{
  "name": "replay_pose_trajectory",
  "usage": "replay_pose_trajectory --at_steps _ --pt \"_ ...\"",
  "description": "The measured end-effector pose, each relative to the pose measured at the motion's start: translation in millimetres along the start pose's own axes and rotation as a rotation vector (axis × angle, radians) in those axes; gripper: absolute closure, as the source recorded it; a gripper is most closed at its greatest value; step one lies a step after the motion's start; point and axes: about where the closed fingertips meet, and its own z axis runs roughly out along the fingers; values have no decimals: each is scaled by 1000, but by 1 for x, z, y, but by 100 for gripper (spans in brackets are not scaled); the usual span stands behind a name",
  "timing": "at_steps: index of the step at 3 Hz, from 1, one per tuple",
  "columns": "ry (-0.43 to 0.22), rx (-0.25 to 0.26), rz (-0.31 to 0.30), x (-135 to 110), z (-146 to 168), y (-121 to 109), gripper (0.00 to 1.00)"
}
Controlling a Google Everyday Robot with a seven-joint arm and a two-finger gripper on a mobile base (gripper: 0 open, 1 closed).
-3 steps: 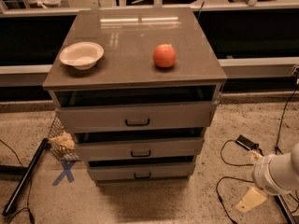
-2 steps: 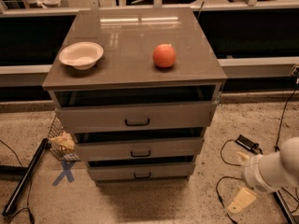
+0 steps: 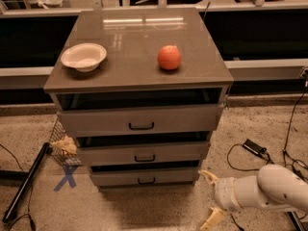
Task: Open bottom drawer
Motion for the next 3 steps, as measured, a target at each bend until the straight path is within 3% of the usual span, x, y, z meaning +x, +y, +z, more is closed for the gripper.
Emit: replay_pose_trajectory --at_steps 1,2,3 --pt "-40 -23 -72 1 17 7 0" --pt "-29 -41 -44 0 28 -1 0" --pt "-74 -60 -81 -10 67 -21 0"
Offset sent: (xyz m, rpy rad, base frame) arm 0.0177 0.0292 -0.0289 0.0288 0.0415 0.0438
